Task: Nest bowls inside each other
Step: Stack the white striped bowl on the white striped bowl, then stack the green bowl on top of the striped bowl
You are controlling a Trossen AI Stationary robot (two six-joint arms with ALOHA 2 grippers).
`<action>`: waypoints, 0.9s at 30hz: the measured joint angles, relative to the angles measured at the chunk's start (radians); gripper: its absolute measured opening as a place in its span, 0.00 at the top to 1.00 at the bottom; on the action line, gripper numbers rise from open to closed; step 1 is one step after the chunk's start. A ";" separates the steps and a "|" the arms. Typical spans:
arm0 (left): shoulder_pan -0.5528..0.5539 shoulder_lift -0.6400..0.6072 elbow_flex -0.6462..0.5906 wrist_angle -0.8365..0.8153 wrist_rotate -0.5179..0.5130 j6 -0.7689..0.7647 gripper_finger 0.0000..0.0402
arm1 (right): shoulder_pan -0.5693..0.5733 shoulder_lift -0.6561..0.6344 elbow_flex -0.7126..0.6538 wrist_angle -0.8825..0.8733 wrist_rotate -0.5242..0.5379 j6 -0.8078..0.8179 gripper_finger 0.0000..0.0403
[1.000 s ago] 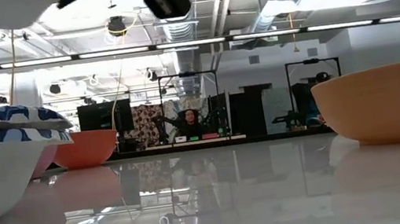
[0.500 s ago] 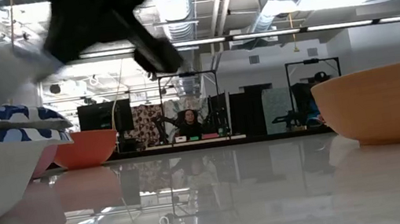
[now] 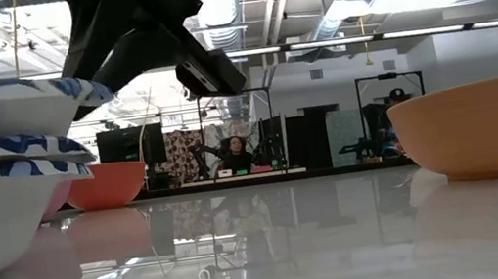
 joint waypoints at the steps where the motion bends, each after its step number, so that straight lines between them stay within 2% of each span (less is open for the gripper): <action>1: 0.000 0.000 0.000 0.000 0.001 0.000 0.35 | 0.000 0.000 0.000 -0.002 -0.010 -0.007 0.86; 7: 0.000 0.000 0.000 0.001 0.058 0.043 0.35 | 0.001 0.000 0.000 0.010 -0.019 -0.055 0.67; 13: 0.000 0.000 0.000 -0.015 0.243 0.083 0.35 | -0.001 0.000 0.000 0.049 -0.037 -0.075 0.49; 17: -0.042 0.002 0.000 -0.084 0.339 0.056 0.35 | -0.009 -0.016 0.000 0.036 -0.036 -0.096 0.44; 23: -0.227 0.025 -0.014 -0.121 0.329 -0.073 0.35 | -0.007 -0.059 0.000 0.029 -0.036 -0.134 0.44; 27: -0.385 0.064 -0.024 -0.114 0.220 -0.159 0.35 | 0.000 -0.079 0.000 0.006 -0.036 -0.134 0.45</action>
